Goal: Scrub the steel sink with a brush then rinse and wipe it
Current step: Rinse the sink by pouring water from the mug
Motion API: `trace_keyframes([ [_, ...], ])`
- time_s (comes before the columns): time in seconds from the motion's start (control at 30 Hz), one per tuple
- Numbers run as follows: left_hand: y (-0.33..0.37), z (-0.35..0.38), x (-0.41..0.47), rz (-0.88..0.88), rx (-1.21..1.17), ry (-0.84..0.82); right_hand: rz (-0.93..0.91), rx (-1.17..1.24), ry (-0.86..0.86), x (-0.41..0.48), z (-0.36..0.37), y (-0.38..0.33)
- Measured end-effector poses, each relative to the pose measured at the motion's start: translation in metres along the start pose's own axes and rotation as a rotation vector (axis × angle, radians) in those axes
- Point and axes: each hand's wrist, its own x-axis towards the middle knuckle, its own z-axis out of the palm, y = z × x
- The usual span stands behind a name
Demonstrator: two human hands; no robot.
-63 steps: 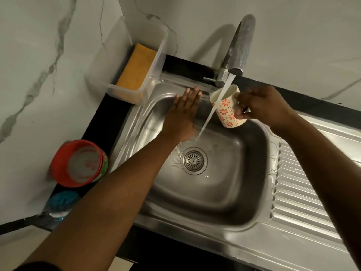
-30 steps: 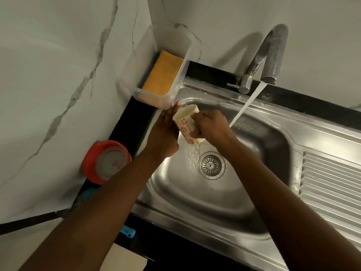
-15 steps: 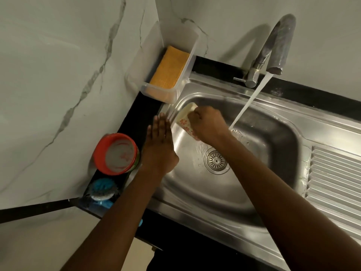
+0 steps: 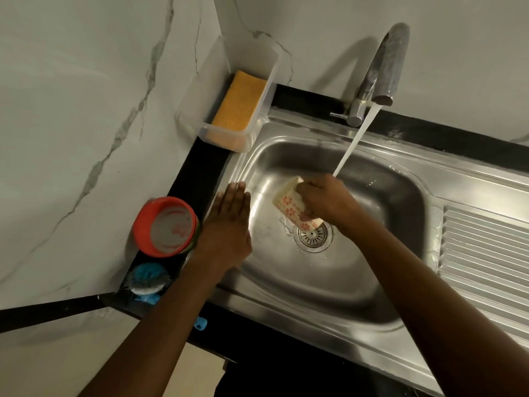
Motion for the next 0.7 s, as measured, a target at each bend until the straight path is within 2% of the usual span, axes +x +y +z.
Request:
trace_keyframes([
  [0.07,-0.004,-0.004,0.023,-0.029,0.001,0.077,-0.021,-0.037,0.090,0.014,0.003,-0.015],
  [0.13,-0.008,-0.008,0.046,-0.040,0.013,0.082,-0.097,-0.092,0.125,0.023,0.010,-0.034],
  [0.23,-0.013,-0.005,0.067,-0.030,0.021,0.108,-0.244,-0.302,0.052,0.025,0.020,-0.056],
  [0.3,-0.015,0.000,0.066,0.019,-0.004,0.143,-0.276,-0.340,0.000,0.022,0.023,-0.055],
  [0.37,-0.016,0.003,0.054,0.036,0.022,0.128,-0.235,-0.251,-0.051,0.019,0.022,-0.041],
  [0.57,0.002,0.001,-0.016,0.018,0.038,-0.132,0.003,0.117,-0.262,-0.010,-0.009,0.013],
  [0.63,0.008,0.003,-0.033,0.003,-0.016,-0.197,0.048,0.107,-0.239,-0.013,-0.017,0.020],
  [0.7,0.014,0.005,-0.044,-0.043,-0.084,-0.182,0.030,-0.009,-0.157,-0.011,-0.016,0.018],
])
